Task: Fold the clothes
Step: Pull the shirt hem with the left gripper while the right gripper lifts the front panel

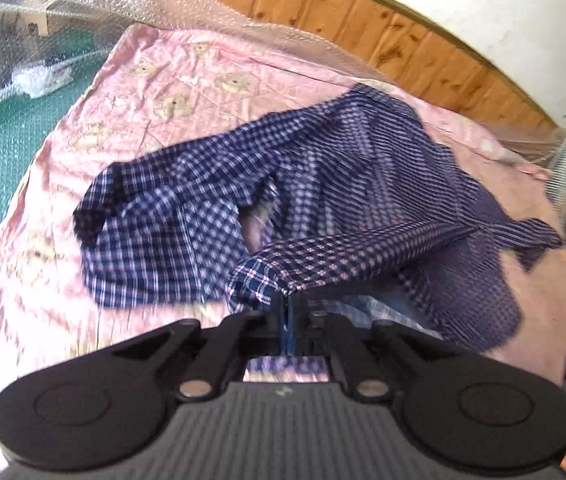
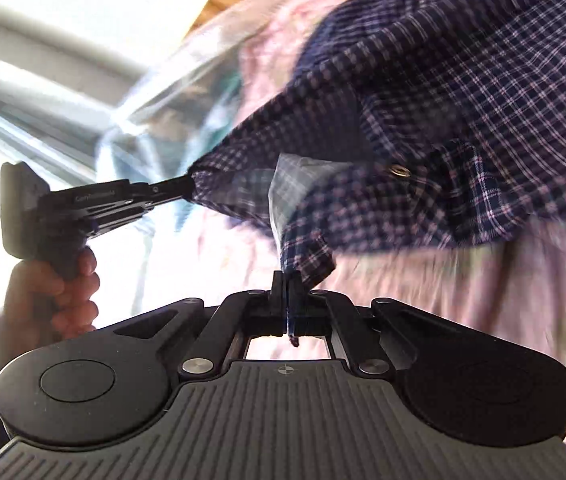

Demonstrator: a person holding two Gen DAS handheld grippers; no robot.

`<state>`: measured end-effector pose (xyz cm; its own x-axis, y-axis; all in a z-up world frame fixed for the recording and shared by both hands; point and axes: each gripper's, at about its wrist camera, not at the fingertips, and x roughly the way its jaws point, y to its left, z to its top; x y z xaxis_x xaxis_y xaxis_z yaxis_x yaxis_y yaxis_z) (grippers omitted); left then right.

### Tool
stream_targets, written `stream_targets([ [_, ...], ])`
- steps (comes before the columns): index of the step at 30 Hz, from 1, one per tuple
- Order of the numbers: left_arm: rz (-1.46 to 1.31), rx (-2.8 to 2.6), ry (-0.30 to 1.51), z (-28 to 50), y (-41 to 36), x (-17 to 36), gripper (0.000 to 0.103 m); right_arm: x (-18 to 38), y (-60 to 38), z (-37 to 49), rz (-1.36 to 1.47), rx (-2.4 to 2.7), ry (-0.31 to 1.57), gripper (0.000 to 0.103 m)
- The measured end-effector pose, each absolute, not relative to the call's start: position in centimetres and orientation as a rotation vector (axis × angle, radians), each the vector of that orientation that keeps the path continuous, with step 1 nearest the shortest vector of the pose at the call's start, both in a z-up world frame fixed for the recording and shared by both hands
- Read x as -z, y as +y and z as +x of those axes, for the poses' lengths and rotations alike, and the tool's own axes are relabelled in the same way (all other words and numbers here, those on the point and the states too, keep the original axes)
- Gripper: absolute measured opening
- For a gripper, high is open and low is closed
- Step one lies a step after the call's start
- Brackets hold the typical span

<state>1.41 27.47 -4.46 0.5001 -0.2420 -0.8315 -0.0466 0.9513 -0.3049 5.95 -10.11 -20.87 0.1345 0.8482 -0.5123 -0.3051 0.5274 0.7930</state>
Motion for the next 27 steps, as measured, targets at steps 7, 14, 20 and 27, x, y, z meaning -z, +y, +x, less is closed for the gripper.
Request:
stream_targets([
  [7, -0.370, 0.173, 1.166, -5.8, 28.7, 5.4, 0.001, 21.0, -13.7, 0.8, 0.434, -0.957, 1.287, 0.000],
  [14, -0.375, 0.145, 1.326, -11.4, 28.1, 13.3, 0.001, 25.2, -13.7, -3.1, 0.237, -0.884, 1.464, 0.000],
  [20, -0.259, 0.191, 1.345, -13.3, 26.6, 13.9, 0.004, 24.5, -14.6, -4.9, 0.104, -0.830, 1.481, 0.006],
  [27, -0.169, 0.251, 1.227, -13.6, 26.0, 9.1, 0.019, 17.4, -20.9, 5.0, 0.231, -0.588, 1.148, 0.051],
])
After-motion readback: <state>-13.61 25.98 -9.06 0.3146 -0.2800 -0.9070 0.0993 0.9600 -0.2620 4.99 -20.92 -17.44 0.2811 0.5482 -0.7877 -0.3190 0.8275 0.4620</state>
